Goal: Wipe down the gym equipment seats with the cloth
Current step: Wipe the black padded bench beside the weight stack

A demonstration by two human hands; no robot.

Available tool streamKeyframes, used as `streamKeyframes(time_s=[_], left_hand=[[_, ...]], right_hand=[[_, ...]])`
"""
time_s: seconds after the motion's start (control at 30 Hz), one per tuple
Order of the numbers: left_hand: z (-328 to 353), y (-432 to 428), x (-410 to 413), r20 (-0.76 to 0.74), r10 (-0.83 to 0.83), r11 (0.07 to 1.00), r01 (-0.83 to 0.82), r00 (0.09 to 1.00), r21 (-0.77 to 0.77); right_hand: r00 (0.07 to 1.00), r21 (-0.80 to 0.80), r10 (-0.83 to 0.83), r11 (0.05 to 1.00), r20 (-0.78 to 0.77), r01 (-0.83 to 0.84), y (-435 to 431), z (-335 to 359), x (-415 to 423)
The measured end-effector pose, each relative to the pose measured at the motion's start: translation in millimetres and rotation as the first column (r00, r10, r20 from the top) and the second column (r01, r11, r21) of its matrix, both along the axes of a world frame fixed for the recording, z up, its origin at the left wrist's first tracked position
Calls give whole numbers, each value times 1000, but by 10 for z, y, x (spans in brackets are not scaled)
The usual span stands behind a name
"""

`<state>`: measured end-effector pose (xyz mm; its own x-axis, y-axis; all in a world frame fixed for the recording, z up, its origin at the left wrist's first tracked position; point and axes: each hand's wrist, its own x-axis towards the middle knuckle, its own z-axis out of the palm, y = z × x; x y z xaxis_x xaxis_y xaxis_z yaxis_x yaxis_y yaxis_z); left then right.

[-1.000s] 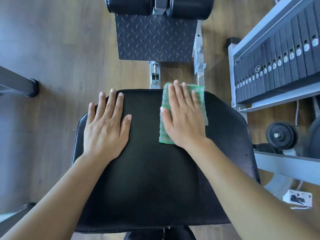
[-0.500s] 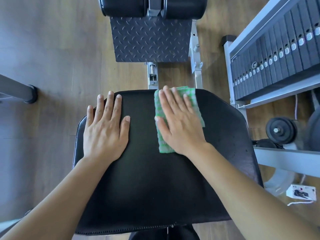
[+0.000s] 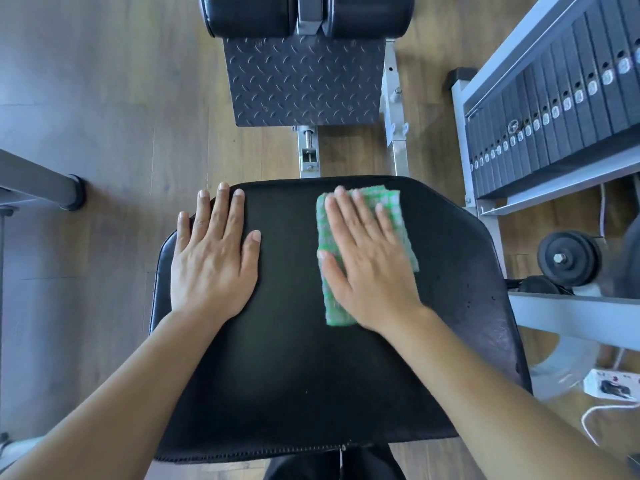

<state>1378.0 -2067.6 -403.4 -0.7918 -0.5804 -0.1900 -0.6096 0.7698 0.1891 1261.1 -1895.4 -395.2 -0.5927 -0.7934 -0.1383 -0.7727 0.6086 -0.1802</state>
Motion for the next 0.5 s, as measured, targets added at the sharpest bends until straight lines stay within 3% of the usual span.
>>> streamKeyframes(time_s=[0.07, 0.3, 0.37, 0.5], left_hand=[[3, 5, -1, -5, 2, 1000, -2, 1000, 3], [-6, 5, -8, -13, 6, 1000, -6, 1000, 5], [-5, 7, -5, -13, 9, 1000, -9, 1000, 0], [6, 5, -11, -2, 1, 1000, -1, 1000, -9]], right_hand=[[1000, 1, 20, 1000, 1, -20, 223, 43, 135], [957, 27, -283, 958, -59, 285, 142, -64, -293], [974, 12, -223, 975, -40, 224, -30, -78, -319], [995, 6, 102, 995, 6, -103, 59, -30, -76]])
